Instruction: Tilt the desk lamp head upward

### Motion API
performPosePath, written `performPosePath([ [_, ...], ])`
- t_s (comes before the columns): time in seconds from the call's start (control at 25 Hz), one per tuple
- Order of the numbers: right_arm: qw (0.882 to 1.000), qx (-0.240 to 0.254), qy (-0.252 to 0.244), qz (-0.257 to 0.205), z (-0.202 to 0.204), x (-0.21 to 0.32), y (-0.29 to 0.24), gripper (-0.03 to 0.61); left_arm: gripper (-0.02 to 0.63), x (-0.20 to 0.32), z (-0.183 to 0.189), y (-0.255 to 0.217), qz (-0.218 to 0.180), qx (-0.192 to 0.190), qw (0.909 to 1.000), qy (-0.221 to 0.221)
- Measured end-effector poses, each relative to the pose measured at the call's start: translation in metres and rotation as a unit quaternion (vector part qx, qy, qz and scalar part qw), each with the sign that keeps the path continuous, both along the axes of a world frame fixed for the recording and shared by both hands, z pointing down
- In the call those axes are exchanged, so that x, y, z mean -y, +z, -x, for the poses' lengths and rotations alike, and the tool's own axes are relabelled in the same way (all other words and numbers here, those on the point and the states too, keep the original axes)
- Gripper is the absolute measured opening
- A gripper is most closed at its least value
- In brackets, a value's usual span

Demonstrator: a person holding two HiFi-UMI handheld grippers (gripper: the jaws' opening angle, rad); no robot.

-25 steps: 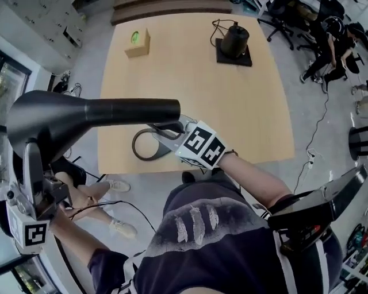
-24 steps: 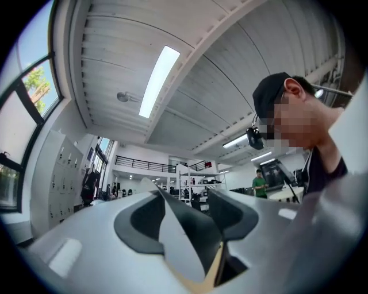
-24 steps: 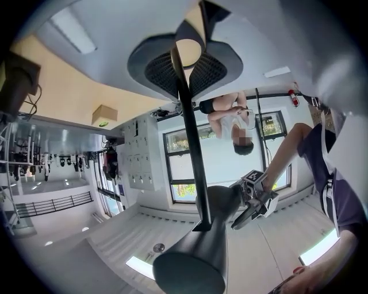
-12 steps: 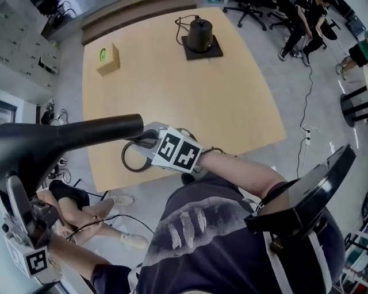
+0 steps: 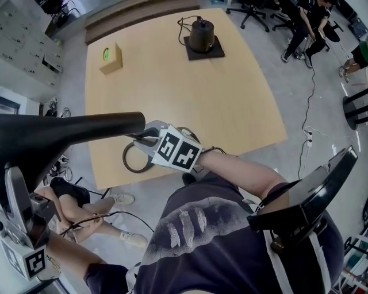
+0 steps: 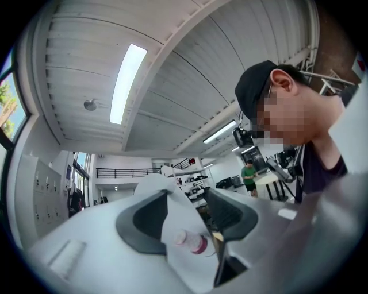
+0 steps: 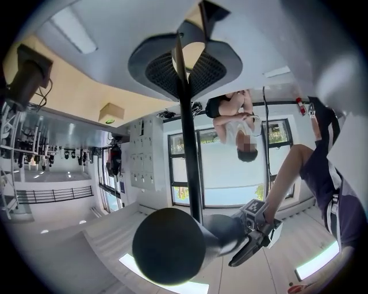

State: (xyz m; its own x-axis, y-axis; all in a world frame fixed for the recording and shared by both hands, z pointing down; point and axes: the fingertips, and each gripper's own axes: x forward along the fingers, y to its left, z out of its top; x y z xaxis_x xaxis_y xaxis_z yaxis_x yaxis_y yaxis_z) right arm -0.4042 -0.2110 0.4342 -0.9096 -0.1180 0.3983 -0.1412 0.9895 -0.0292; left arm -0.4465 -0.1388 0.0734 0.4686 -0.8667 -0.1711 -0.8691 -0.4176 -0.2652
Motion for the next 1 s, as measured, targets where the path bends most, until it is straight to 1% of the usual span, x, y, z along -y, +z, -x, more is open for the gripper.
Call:
performPosePath([
  [0.12, 1.0, -0.011, 0.002, -0.005, 0.001, 0.003, 0.0, 0.043, 0.218, 0.003, -0.001, -0.001, 0.007, 0.002, 1.0, -0.002],
  [0.24, 1.0, -0.011, 0.003, -0.006, 0.007, 0.006, 0.003, 0.043, 0.212, 0.008, 0.007, 0.001, 0.01, 0.004, 0.9999, -0.008],
  [0.32, 1.0, -0.008, 0.01, -0.007, 0.008, 0.006, 0.003, 0.043, 0.201, 0.007, 0.011, 0.001, 0.01, 0.002, 0.9999, -0.013],
  [0.4, 1.0, -0.005, 0.012, -0.01, 0.005, 0.001, -0.002, 0.044, 0.189, 0.002, 0.013, -0.003, 0.009, -0.008, 0.9996, -0.024],
  [0.48, 1.0, 0.001, 0.009, -0.014, 0.002, -0.004, -0.008, 0.044, 0.19, -0.004, 0.016, -0.007, 0.007, -0.017, 0.9991, -0.037],
  [0.56, 1.0, 0.018, 0.005, -0.005, 0.001, -0.009, -0.009, 0.051, 0.19, -0.009, 0.016, -0.006, 0.004, -0.012, 0.9989, -0.045],
  [0.6, 0.999, 0.03, 0.004, 0.01, 0.001, -0.01, -0.009, 0.082, 0.192, -0.011, 0.015, -0.006, 0.002, -0.008, 0.9989, -0.046],
  [0.64, 0.999, 0.043, 0.005, 0.028, -0.001, -0.01, -0.009, 0.136, 0.196, -0.013, 0.015, -0.005, -0.002, -0.006, 0.9988, -0.048],
  [0.68, 0.997, 0.058, 0.012, 0.043, -0.004, -0.008, -0.012, 0.161, 0.211, -0.016, 0.016, -0.005, -0.006, -0.005, 0.9986, -0.051],
  [0.72, 0.996, 0.072, 0.021, 0.049, -0.008, -0.005, -0.016, 0.169, 0.239, -0.02, 0.018, -0.006, -0.011, -0.006, 0.9983, -0.058],
  [0.8, 0.994, 0.091, 0.037, 0.046, -0.018, 0.003, -0.027, 0.181, 0.287, -0.034, 0.027, -0.005, -0.025, -0.01, 0.9966, -0.078],
  [0.88, 0.993, 0.097, 0.049, 0.041, -0.029, 0.008, -0.033, 0.189, 0.295, -0.057, 0.036, 0.001, -0.041, -0.006, 0.9935, -0.106],
  [1.0, 0.992, 0.097, 0.064, 0.043, -0.048, 0.01, -0.031, 0.179, 0.296, -0.093, 0.044, 0.019, -0.061, -0.004, 0.9859, -0.155],
])
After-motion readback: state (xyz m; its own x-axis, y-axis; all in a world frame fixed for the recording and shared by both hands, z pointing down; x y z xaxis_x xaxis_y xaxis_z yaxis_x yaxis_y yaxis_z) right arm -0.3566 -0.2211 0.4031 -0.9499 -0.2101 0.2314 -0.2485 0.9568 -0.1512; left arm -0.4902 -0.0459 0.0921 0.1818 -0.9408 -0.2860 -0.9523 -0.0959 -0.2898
